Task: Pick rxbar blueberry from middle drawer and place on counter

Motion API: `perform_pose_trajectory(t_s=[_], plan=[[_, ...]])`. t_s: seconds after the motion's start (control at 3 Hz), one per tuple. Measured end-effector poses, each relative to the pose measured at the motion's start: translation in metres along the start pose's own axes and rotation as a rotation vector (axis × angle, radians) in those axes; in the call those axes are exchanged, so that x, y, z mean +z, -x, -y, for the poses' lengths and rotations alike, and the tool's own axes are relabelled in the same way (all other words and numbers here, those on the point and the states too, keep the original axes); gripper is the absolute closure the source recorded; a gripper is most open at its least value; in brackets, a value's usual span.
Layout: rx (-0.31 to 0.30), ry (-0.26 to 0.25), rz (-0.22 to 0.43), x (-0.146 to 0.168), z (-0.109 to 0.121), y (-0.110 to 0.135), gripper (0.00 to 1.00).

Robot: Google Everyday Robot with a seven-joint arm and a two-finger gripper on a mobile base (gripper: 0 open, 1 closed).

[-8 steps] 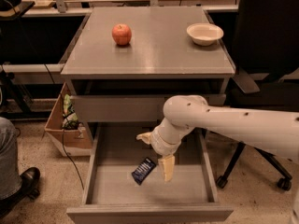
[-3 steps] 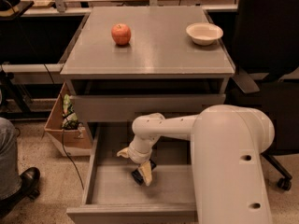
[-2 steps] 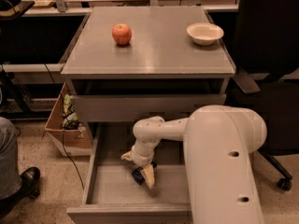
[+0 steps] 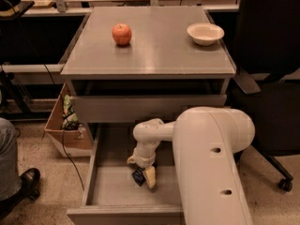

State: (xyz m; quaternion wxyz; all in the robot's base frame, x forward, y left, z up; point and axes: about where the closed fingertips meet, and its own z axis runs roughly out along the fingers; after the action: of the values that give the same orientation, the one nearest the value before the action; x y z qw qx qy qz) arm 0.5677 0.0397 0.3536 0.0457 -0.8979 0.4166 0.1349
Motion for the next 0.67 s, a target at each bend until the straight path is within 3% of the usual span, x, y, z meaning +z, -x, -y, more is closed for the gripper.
perform_pose_trajectory(t_s=[0.67], plan=[[0.007, 0.009, -0.024, -0.0029, 0.0117, -0.0079, 0.62]])
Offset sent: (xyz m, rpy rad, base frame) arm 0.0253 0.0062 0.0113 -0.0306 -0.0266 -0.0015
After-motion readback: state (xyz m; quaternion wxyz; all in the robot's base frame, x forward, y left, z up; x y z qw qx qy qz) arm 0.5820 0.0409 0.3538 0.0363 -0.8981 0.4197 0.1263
